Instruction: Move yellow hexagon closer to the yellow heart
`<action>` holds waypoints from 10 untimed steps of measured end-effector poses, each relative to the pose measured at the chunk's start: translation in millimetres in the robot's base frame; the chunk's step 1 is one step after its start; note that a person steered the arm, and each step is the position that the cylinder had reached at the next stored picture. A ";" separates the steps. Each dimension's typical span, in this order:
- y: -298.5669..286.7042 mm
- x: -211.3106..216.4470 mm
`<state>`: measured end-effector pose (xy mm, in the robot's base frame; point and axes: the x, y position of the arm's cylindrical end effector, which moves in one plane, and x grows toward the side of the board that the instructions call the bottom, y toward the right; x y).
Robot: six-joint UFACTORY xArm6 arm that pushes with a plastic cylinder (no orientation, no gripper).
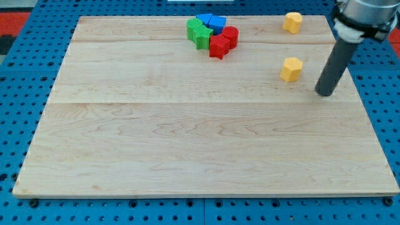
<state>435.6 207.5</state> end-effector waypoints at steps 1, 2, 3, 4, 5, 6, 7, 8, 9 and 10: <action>-71.2 5.4; -100.6 -15.3; -72.1 -29.1; -35.0 -29.0; -37.3 -47.5; -57.5 -61.0; -55.7 -66.2; -35.0 -66.2; -21.7 -67.6; -21.7 -86.1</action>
<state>349.5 185.8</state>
